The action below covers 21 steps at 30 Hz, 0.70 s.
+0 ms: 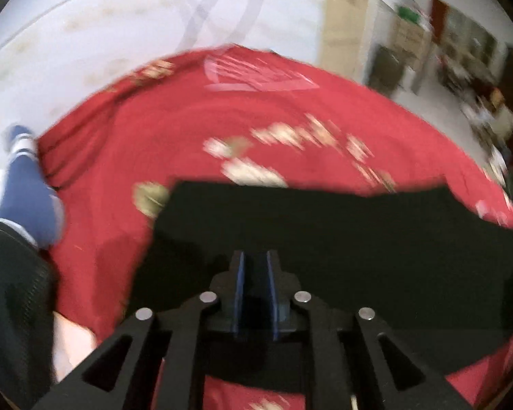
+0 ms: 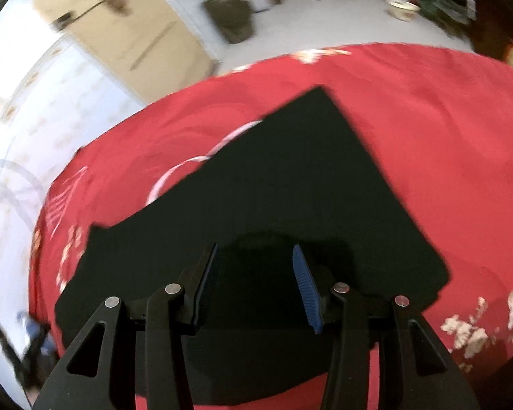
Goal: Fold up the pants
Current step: 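Lower the folded edge onto the pants and open both grippers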
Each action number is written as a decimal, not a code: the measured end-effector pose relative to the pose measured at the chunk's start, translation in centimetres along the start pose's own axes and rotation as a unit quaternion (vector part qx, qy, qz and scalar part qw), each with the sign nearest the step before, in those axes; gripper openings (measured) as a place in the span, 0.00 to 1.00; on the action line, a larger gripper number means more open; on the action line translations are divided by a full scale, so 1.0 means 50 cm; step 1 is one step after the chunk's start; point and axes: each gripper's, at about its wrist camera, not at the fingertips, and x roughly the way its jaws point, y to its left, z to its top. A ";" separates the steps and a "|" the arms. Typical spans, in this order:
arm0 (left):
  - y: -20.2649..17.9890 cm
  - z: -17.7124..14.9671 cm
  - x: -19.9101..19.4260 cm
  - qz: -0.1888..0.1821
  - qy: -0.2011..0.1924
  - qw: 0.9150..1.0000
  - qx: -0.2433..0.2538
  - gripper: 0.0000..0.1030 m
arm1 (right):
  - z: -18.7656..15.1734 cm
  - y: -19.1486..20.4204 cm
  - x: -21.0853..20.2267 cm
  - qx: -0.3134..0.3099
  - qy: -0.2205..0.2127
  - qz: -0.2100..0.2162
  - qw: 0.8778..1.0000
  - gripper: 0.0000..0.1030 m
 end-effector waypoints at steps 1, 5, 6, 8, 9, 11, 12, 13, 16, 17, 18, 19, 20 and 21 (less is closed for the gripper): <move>-0.018 -0.013 -0.003 -0.007 0.007 1.000 0.008 0.15 | 0.000 -0.002 -0.008 0.005 -0.001 -0.013 1.000 0.44; -0.085 -0.059 -0.028 -0.038 0.023 0.998 0.035 0.18 | -0.017 -0.003 -0.049 0.010 0.030 -0.014 0.999 0.47; -0.098 -0.068 -0.031 -0.047 0.028 0.998 0.040 0.20 | -0.029 0.003 -0.053 -0.006 0.044 -0.015 0.999 0.50; -0.120 -0.082 -0.033 -0.050 0.038 0.997 0.050 0.24 | -0.052 0.015 -0.051 -0.033 0.071 -0.014 0.997 0.50; -0.128 -0.092 -0.030 -0.048 0.049 0.996 0.056 0.24 | -0.064 0.022 -0.041 -0.045 0.092 -0.018 0.995 0.50; -0.136 -0.114 -0.018 -0.047 0.086 0.993 0.063 0.26 | -0.086 0.039 -0.012 -0.077 0.140 -0.033 0.987 0.50; -0.137 -0.116 -0.025 -0.046 0.078 0.994 0.064 0.27 | -0.089 0.045 0.001 -0.087 0.157 -0.036 0.983 0.50; -0.137 -0.115 -0.029 -0.047 0.079 0.994 0.062 0.28 | -0.096 0.050 0.009 -0.099 0.165 -0.044 0.980 0.50; -0.130 -0.118 -0.041 -0.046 0.081 0.995 0.047 0.29 | -0.101 0.068 -0.004 -0.123 0.144 -0.051 0.981 0.50; -0.128 -0.121 -0.049 -0.047 0.081 0.995 0.042 0.30 | -0.102 0.072 -0.017 -0.123 0.130 -0.035 0.983 0.50; -0.126 -0.125 -0.053 -0.048 0.080 0.995 0.040 0.32 | -0.108 0.077 -0.030 -0.134 0.118 -0.029 0.984 0.50; -0.122 -0.129 -0.054 -0.049 0.081 0.995 0.039 0.35 | -0.117 0.083 -0.037 -0.151 0.113 -0.028 0.982 0.50; -0.123 -0.134 -0.052 -0.046 0.086 0.994 0.041 0.36 | -0.127 0.086 -0.034 -0.165 0.122 -0.030 0.978 0.50; -0.124 -0.135 -0.047 -0.042 0.091 0.994 0.043 0.36 | -0.135 0.089 -0.025 -0.171 0.138 -0.032 0.975 0.50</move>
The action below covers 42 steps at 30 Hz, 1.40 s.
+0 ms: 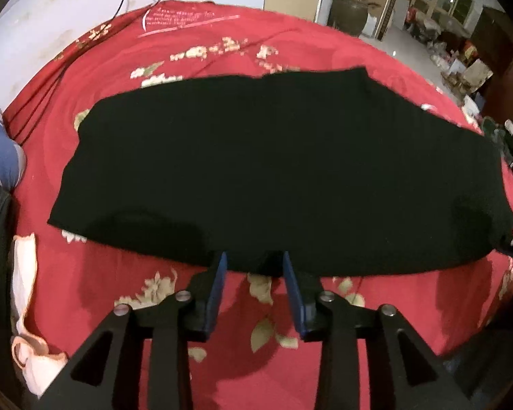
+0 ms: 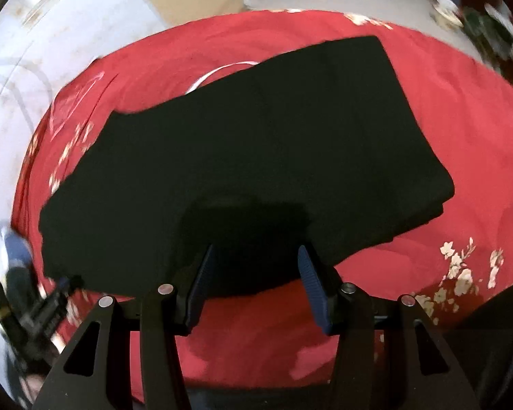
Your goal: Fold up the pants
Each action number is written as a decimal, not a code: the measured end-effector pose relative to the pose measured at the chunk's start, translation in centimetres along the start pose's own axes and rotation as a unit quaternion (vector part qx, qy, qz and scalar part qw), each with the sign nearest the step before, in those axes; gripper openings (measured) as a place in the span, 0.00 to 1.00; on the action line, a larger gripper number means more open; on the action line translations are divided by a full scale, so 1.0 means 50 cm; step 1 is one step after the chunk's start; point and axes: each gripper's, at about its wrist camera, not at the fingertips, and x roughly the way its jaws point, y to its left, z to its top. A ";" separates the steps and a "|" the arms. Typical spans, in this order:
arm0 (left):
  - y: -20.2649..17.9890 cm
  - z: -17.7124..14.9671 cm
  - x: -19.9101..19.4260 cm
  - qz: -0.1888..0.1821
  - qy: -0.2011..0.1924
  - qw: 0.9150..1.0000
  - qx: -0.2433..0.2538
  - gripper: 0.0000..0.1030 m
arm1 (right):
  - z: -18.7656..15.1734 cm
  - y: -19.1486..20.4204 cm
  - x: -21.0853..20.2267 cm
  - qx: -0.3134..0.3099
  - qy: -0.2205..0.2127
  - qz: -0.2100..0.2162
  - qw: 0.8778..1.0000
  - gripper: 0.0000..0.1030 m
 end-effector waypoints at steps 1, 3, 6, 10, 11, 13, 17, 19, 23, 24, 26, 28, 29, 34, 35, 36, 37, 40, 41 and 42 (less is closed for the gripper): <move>0.002 0.002 0.000 0.001 0.000 1.000 -0.001 0.36 | -0.002 0.007 0.013 -0.006 0.022 0.000 1.000 0.50; -0.001 -0.002 -0.022 -0.005 -0.014 1.000 -0.007 0.36 | -0.004 0.011 0.025 -0.012 0.035 -0.010 0.999 0.50; -0.011 -0.011 -0.074 -0.009 -0.052 0.999 -0.009 0.36 | -0.009 0.029 -0.026 -0.038 -0.032 0.012 0.999 0.50; -0.028 -0.033 -0.124 -0.008 -0.085 0.996 -0.004 0.36 | -0.050 0.048 -0.075 -0.082 -0.088 0.046 0.992 0.50; -0.032 -0.039 -0.133 -0.010 -0.091 0.996 -0.003 0.36 | -0.063 0.053 -0.084 -0.091 -0.096 0.051 0.990 0.50; -0.036 -0.048 -0.149 -0.014 -0.099 0.995 -0.002 0.36 | -0.084 0.070 -0.094 -0.113 -0.110 0.056 0.986 0.50; -0.038 -0.067 -0.165 -0.015 -0.113 0.993 0.004 0.36 | -0.131 0.104 -0.095 -0.149 -0.122 0.064 0.979 0.50; -0.038 -0.069 -0.164 -0.016 -0.113 0.993 0.003 0.36 | -0.138 0.121 -0.086 -0.157 -0.120 0.068 0.978 0.50; -0.028 -0.069 -0.150 -0.016 -0.107 0.994 -0.007 0.36 | -0.145 0.134 -0.082 -0.168 -0.119 0.068 0.976 0.50; -0.027 -0.072 -0.147 -0.016 -0.105 0.994 -0.010 0.36 | -0.147 0.136 -0.081 -0.171 -0.119 0.067 0.976 0.50; -0.025 -0.074 -0.141 -0.016 -0.103 0.994 -0.012 0.36 | -0.150 0.139 -0.079 -0.174 -0.117 0.067 0.976 0.50; -0.024 -0.073 -0.135 -0.017 -0.101 0.995 -0.012 0.36 | -0.151 0.140 -0.075 -0.176 -0.116 0.063 0.976 0.50; -0.024 -0.072 -0.132 -0.017 -0.101 0.995 -0.012 0.36 | -0.150 0.142 -0.073 -0.177 -0.114 0.062 0.976 0.50; -0.021 -0.067 -0.116 -0.017 -0.094 0.995 -0.015 0.36 | -0.143 0.148 -0.055 -0.176 -0.105 0.062 0.977 0.50; -0.020 -0.065 -0.113 -0.016 -0.093 0.995 -0.016 0.36 | -0.141 0.150 -0.052 -0.176 -0.104 0.061 0.977 0.50; -0.019 -0.064 -0.110 -0.016 -0.092 0.996 -0.017 0.36 | -0.138 0.153 -0.047 -0.176 -0.101 0.061 0.977 0.50; -0.018 -0.062 -0.107 -0.016 -0.090 0.996 -0.019 0.36 | -0.136 0.155 -0.043 -0.176 -0.098 0.061 0.978 0.50; -0.010 -0.055 -0.098 -0.013 -0.088 0.996 -0.025 0.36 | -0.128 0.165 -0.033 -0.177 -0.092 0.063 0.978 0.50; -0.008 -0.051 -0.095 -0.011 -0.087 0.996 -0.027 0.36 | -0.125 0.170 -0.029 -0.180 -0.091 0.063 0.977 0.50; -0.005 -0.047 -0.092 -0.009 -0.087 0.996 -0.029 0.36 | -0.122 0.175 -0.025 -0.183 -0.089 0.062 0.977 0.50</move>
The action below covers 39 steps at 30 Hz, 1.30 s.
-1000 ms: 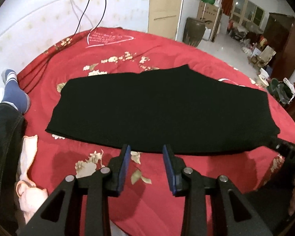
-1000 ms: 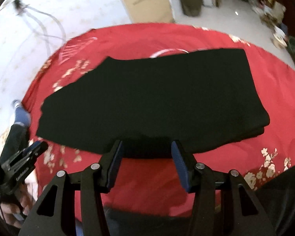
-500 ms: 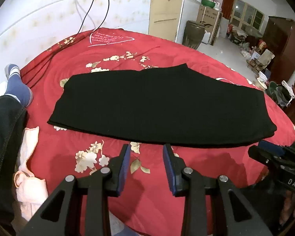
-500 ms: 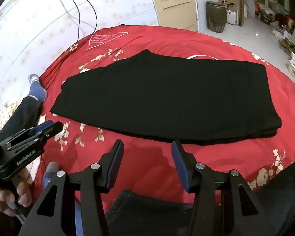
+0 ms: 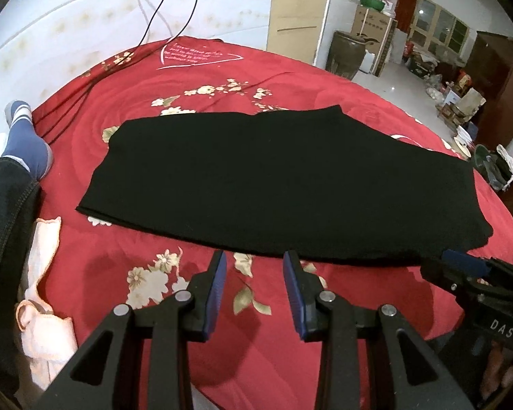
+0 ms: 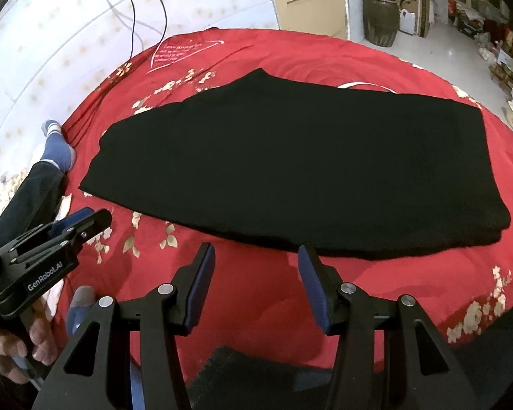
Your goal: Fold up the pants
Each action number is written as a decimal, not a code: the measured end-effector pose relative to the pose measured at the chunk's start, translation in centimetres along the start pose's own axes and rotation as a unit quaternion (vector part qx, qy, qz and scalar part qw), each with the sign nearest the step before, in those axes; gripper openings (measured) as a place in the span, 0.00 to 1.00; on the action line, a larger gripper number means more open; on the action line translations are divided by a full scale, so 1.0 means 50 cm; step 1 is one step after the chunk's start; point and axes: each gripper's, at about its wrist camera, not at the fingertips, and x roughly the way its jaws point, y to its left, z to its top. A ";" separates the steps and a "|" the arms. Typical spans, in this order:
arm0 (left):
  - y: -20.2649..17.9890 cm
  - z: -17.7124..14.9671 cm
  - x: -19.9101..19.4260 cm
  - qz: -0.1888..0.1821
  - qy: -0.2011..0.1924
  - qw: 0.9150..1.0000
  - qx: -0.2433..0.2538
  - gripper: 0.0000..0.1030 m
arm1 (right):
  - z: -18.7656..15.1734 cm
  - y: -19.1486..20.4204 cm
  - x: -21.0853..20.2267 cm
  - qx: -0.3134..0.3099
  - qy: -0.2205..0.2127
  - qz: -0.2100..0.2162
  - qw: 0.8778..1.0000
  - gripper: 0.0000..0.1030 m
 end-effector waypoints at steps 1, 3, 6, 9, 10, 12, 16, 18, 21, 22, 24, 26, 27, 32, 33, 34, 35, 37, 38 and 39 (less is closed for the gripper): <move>0.003 0.004 0.004 0.003 0.000 1.000 -0.002 0.36 | 0.005 0.003 0.006 -0.003 0.002 -0.002 1.000 0.50; 0.010 0.016 0.013 0.008 0.000 1.000 -0.006 0.36 | 0.013 0.007 0.019 -0.004 0.007 -0.005 1.000 0.50; 0.020 0.035 0.034 0.019 0.000 1.000 -0.010 0.36 | 0.025 0.006 0.042 0.001 0.019 -0.009 1.000 0.50; 0.036 0.054 0.067 0.030 0.010 0.999 -0.018 0.36 | 0.032 -0.001 0.069 0.009 0.038 -0.016 0.999 0.50; 0.044 0.059 0.078 0.031 0.014 0.999 -0.025 0.36 | 0.033 -0.005 0.078 0.015 0.045 -0.015 0.999 0.50; 0.064 0.064 0.102 0.037 0.028 0.998 -0.043 0.36 | 0.032 -0.013 0.097 0.021 0.067 -0.019 0.997 0.50; 0.100 0.057 0.122 0.028 0.055 0.995 -0.082 0.36 | 0.034 -0.009 0.101 0.008 0.074 -0.025 0.997 0.50; 0.103 0.056 0.114 0.045 0.049 0.995 -0.077 0.36 | 0.033 -0.006 0.094 0.002 0.074 -0.027 0.997 0.50; 0.115 0.057 0.103 0.039 0.035 0.994 -0.096 0.36 | 0.031 -0.022 0.060 0.024 0.041 -0.028 0.998 0.50; 0.117 0.057 0.102 0.034 0.036 0.994 -0.100 0.37 | 0.030 -0.033 0.051 0.034 0.032 -0.037 0.998 0.50; 0.110 0.055 0.113 0.033 0.050 0.994 -0.094 0.38 | 0.028 -0.066 0.049 0.069 0.041 -0.055 0.995 0.50; 0.100 0.050 0.117 0.035 0.060 0.994 -0.083 0.39 | 0.023 -0.101 0.059 0.116 0.065 -0.054 0.990 0.50; 0.094 0.049 0.113 0.035 0.059 0.995 -0.077 0.39 | 0.024 -0.107 0.054 0.127 0.060 -0.049 0.989 0.50; 0.053 0.052 0.082 0.006 0.039 0.998 -0.051 0.39 | 0.022 -0.090 0.011 0.106 0.019 -0.065 0.992 0.50; 0.041 0.053 0.080 0.004 0.037 0.998 -0.042 0.39 | 0.021 -0.093 0.004 0.107 0.016 -0.074 0.991 0.50; 0.032 0.051 0.079 -0.001 0.039 0.999 -0.034 0.39 | 0.019 -0.102 0.003 0.116 0.019 -0.080 0.990 0.50; 0.023 0.048 0.082 -0.008 0.044 0.999 -0.028 0.40 | 0.016 -0.111 0.007 0.128 0.026 -0.080 0.988 0.50; 0.012 0.042 0.096 -0.021 0.064 0.998 -0.018 0.40 | 0.009 -0.135 0.025 0.161 0.054 -0.095 0.981 0.50; 0.007 0.037 0.106 -0.024 0.077 0.997 -0.014 0.40 | 0.006 -0.146 0.036 0.180 0.066 -0.093 0.977 0.50; 0.005 0.035 0.110 -0.019 0.082 0.996 -0.011 0.40 | 0.003 -0.154 0.044 0.195 0.074 -0.092 0.974 0.50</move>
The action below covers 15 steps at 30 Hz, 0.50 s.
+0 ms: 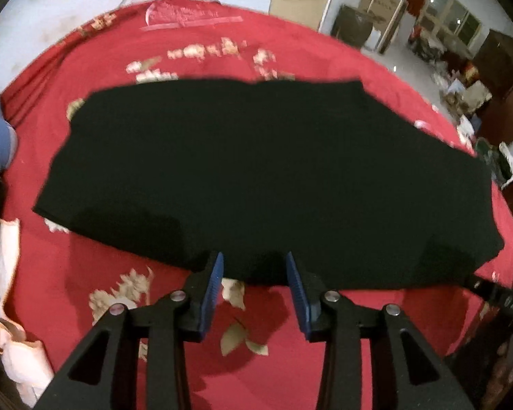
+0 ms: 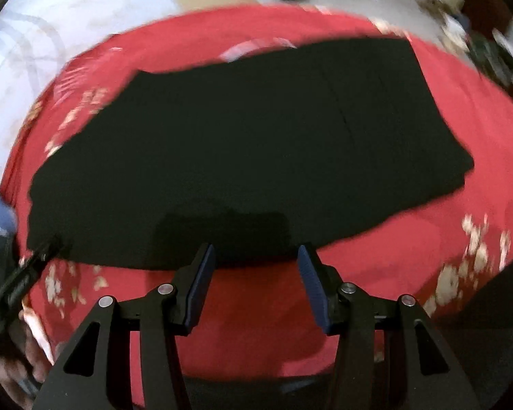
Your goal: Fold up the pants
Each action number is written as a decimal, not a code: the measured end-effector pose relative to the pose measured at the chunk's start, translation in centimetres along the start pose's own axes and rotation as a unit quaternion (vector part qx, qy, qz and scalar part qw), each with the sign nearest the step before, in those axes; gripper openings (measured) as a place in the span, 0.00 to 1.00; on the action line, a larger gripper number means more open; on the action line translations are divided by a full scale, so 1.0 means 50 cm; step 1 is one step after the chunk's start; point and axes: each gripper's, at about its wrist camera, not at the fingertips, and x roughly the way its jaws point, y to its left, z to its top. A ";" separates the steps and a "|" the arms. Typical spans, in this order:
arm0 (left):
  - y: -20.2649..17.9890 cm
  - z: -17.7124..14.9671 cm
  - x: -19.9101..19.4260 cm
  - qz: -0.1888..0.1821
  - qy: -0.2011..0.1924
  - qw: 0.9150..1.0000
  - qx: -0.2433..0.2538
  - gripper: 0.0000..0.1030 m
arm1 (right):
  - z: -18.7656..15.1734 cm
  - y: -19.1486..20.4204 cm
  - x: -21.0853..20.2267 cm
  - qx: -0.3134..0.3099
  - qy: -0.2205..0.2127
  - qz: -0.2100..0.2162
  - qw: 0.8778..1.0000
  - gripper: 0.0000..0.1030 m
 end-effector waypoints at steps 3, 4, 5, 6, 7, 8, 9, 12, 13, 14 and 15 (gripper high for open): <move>-0.003 0.000 -0.014 -0.001 -0.008 1.000 0.003 0.40 | -0.006 0.014 -0.017 -0.019 -0.027 0.005 0.999 0.50; -0.002 0.002 -0.020 -0.003 -0.014 1.000 0.000 0.40 | -0.012 0.023 -0.025 -0.036 -0.037 0.007 0.999 0.50; 0.001 0.003 -0.029 -0.003 -0.021 1.000 -0.003 0.40 | -0.019 0.026 -0.030 -0.046 -0.043 0.012 0.998 0.50; 0.003 0.004 -0.034 -0.002 -0.026 1.000 -0.004 0.40 | -0.023 0.034 -0.033 -0.057 -0.046 0.020 0.997 0.50; 0.006 0.003 -0.039 -0.001 -0.030 1.000 -0.006 0.40 | -0.028 0.039 -0.035 -0.067 -0.047 0.029 0.996 0.50; 0.010 0.002 -0.044 0.000 -0.034 0.999 -0.009 0.40 | -0.035 0.048 -0.037 -0.077 -0.049 0.036 0.995 0.50; 0.016 0.001 -0.047 0.002 -0.037 0.999 -0.014 0.40 | -0.042 0.059 -0.039 -0.087 -0.052 0.040 0.994 0.50; 0.042 -0.002 -0.046 0.015 -0.039 0.999 -0.033 0.40 | -0.060 0.076 -0.042 -0.105 -0.054 0.052 0.992 0.55; 0.051 -0.003 -0.046 0.019 -0.039 0.998 -0.041 0.40 | -0.063 0.085 -0.040 -0.109 -0.053 0.055 0.991 0.55; 0.061 -0.005 -0.047 0.021 -0.040 0.998 -0.051 0.40 | -0.067 0.089 -0.041 -0.113 -0.052 0.059 0.991 0.55; 0.070 -0.004 -0.047 0.024 -0.041 0.997 -0.060 0.40 | -0.071 0.091 -0.043 -0.117 -0.052 0.062 0.990 0.55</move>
